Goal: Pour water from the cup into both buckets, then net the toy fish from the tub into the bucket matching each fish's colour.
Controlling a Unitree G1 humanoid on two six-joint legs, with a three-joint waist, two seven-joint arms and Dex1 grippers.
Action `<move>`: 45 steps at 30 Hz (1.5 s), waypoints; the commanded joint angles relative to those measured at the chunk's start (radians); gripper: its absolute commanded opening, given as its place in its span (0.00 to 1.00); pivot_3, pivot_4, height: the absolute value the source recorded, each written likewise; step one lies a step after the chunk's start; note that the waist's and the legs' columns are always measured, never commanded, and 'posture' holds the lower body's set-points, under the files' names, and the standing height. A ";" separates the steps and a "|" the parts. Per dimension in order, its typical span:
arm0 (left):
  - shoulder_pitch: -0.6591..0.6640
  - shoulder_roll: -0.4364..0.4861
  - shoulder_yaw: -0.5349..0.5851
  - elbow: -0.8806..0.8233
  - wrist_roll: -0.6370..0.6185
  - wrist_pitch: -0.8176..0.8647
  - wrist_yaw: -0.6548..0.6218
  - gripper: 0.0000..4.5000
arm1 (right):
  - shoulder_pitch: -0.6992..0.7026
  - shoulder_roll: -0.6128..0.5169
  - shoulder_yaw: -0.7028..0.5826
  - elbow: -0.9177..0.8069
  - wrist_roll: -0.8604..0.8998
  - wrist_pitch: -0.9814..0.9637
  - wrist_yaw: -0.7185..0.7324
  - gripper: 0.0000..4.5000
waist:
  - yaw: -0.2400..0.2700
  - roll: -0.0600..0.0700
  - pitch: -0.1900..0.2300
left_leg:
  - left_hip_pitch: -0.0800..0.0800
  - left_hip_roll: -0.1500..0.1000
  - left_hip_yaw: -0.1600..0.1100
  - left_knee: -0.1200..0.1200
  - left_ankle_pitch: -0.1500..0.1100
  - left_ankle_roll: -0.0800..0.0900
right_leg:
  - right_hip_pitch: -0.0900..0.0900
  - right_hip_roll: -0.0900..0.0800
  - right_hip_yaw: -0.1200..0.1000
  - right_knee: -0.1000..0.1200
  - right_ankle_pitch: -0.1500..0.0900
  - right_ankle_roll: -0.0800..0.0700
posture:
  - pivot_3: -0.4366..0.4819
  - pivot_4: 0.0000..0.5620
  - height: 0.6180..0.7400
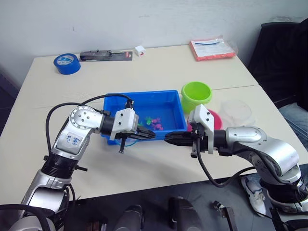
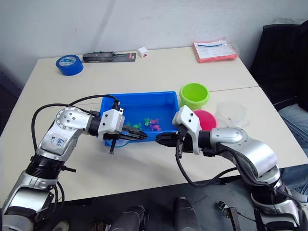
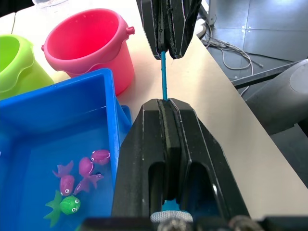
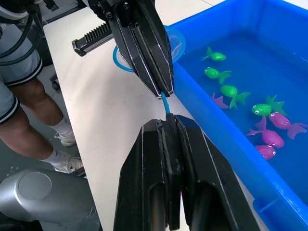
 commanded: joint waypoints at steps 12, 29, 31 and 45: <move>-0.036 0.002 -0.003 0.060 0.019 -0.004 -0.018 0.00 | -0.007 -0.010 -0.041 -0.056 0.035 -0.018 0.009 0.17 | 0.000 0.000 0.000 | 0.000 0.000 0.000 0.000 0.000 0.000 | 0.000 0.000 0.000 0.000 0.000 0.000 | 0.48 0.27 1.00; -0.108 0.110 0.215 0.020 -0.224 0.290 -0.057 0.69 | 0.000 -0.022 -0.035 -0.042 0.031 -0.030 0.018 0.17 | -0.003 0.000 0.000 | 0.000 0.000 -0.001 0.000 0.000 0.000 | -0.001 0.000 0.000 0.000 0.000 0.000 | 0.48 0.27 1.00; -0.133 0.111 0.240 0.005 -0.260 0.351 -0.033 0.69 | -0.002 -0.022 -0.031 -0.038 0.028 -0.034 0.019 0.17 | 0.001 0.000 0.000 | -0.001 0.000 -0.001 0.001 0.000 0.000 | 0.000 0.000 0.000 0.000 0.000 0.000 | 0.48 0.27 1.00; -0.071 0.348 0.427 0.139 -0.279 0.478 -0.005 0.69 | -0.103 -0.014 -0.048 0.093 -0.115 -0.132 -0.060 0.17 | -0.031 0.001 0.001 | 0.000 0.001 0.000 -0.001 0.000 0.000 | -0.002 0.001 -0.001 0.002 0.000 0.000 | 0.48 0.27 1.00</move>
